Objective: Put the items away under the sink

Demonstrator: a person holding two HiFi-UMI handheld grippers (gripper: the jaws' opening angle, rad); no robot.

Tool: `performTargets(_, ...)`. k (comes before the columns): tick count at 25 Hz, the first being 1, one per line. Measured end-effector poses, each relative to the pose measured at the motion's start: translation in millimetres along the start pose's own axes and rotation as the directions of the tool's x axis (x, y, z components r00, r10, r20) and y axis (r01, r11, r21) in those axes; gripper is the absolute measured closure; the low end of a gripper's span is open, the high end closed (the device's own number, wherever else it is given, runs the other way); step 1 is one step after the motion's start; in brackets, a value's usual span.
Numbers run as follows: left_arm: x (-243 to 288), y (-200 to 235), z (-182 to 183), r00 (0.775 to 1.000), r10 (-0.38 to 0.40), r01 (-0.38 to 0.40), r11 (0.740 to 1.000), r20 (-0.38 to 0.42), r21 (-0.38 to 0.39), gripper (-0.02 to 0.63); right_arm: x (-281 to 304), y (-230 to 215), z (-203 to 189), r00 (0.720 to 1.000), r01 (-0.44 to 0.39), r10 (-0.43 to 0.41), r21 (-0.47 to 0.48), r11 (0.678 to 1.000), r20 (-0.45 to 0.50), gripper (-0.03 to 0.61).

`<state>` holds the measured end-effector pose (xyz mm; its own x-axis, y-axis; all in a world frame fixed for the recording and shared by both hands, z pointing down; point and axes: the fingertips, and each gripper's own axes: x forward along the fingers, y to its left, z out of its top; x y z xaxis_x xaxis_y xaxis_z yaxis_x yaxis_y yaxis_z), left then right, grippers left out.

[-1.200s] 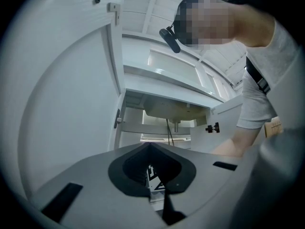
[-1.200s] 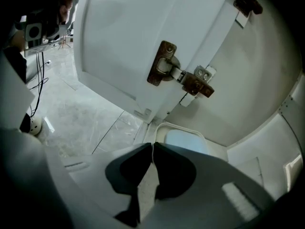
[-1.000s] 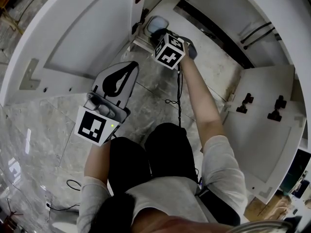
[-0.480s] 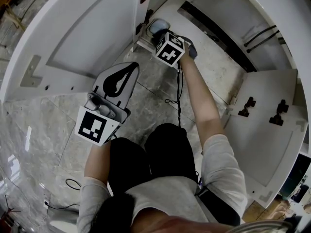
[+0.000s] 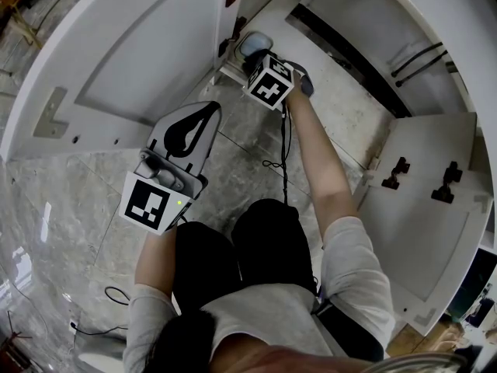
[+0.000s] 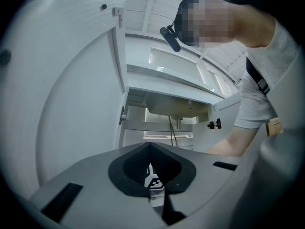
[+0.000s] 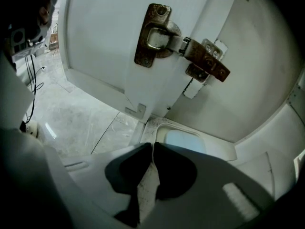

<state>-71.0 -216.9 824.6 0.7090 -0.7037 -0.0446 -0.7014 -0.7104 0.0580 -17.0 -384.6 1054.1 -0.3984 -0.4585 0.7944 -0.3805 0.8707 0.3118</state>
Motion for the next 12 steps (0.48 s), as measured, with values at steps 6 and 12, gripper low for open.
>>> performTargets(6, 0.9, -4.5, 4.2, 1.000, -0.012, 0.012, 1.000, 0.018, 0.014, 0.606, -3.7, -1.1, 2.4, 0.998, 0.035, -0.037, 0.037, 0.999, 0.047, 0.533)
performTargets(12, -0.4, -8.2, 5.4, 1.000, -0.011, 0.011, 1.000, 0.011, 0.017, 0.606, -24.8, -6.9, 12.1, 0.986, 0.046, -0.071, 0.167, 0.985, 0.150, 0.520)
